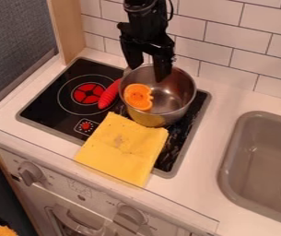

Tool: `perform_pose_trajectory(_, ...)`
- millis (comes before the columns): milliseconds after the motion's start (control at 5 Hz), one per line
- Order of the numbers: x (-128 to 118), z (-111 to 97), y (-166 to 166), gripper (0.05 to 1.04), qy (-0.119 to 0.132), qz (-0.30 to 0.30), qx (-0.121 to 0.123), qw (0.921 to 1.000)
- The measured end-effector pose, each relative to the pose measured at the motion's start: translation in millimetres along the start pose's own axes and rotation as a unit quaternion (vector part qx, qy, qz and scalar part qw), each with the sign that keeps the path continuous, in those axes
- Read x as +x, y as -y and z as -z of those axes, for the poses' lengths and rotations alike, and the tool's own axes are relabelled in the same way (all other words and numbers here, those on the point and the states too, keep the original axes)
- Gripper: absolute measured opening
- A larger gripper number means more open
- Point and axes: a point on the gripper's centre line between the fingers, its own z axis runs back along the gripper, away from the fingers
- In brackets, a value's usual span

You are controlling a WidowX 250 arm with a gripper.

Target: Removed the orange to the pan

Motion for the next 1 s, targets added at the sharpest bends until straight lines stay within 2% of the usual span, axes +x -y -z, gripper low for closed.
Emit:
perform_pose_trajectory(200,-5,13,1,1.0,-0.019,-0.002,-0.008,0.9998)
perform_pose_trajectory(400,0,22,18,1.0,-0.04,0.027,-0.012,0.9988)
perform_pose_trajectory(600,2,25,27,1.0,-0.044,0.042,-0.012,0.998)
perform_pose_trajectory(800,-6,40,24,1.001,-0.071,0.03,-0.013,0.9969)
perform_pose_trajectory(1000,-10,43,2,1.001,-0.091,0.01,0.005,0.9958)
